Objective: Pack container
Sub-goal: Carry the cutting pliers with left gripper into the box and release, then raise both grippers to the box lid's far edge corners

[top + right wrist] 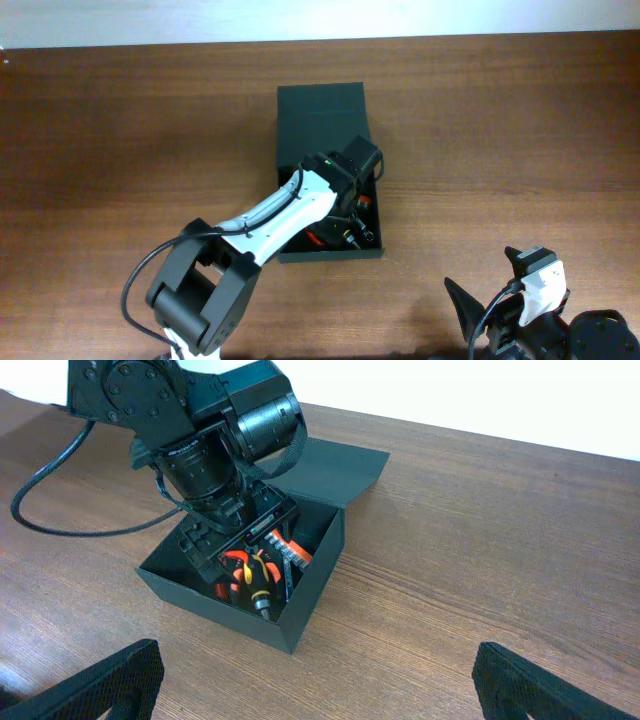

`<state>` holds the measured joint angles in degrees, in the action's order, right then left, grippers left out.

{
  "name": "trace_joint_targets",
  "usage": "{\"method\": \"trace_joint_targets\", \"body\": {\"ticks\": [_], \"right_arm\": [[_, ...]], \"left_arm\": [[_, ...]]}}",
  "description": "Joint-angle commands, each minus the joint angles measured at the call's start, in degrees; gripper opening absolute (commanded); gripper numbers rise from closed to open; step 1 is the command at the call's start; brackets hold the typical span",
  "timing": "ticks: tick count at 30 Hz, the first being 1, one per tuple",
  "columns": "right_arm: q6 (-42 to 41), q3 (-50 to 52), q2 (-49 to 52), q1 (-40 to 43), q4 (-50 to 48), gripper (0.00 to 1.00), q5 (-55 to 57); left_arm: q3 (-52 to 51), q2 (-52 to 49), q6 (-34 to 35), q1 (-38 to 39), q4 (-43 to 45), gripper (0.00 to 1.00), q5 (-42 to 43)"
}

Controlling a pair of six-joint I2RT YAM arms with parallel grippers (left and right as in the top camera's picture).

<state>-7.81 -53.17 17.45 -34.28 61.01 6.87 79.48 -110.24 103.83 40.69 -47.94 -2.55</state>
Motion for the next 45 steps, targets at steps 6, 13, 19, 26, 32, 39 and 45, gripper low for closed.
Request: {"method": "trace_joint_targets", "body": {"ticks": [6,13,19,26,32,39,45], "right_arm": [[-0.66,0.15,-0.44,0.17,-0.33,0.99,0.94],[-0.66,0.15,-0.44,0.17,-0.31,0.99,0.94],[-0.66,0.15,-0.44,0.17,-0.31,0.99,0.94],[-0.66,0.15,-0.44,0.17,-0.31,0.99,0.94],[-0.66,0.15,-0.44,0.17,-0.31,0.98,0.94],[-1.73,0.15,-0.44,0.17,-0.26,0.99,-3.67],[-1.95,0.11,-0.44,0.17,-4.17,0.99,-7.02]], "left_arm": [[0.9,18.23,-22.53,-0.37,-0.37,0.99,-7.67],[0.9,29.9,-52.7,-0.42,-2.19,0.99,-9.11],[0.9,38.66,-66.16,-0.42,-8.52,0.99,-9.29],[0.87,43.39,-66.2,-0.39,-11.65,0.99,-9.33],[0.87,43.45,-66.18,-0.42,-19.19,0.99,-9.53],[0.87,43.45,-66.18,-0.39,-21.42,0.99,-9.42],[0.87,43.45,-66.18,-0.37,-22.34,0.99,-9.35]]}}
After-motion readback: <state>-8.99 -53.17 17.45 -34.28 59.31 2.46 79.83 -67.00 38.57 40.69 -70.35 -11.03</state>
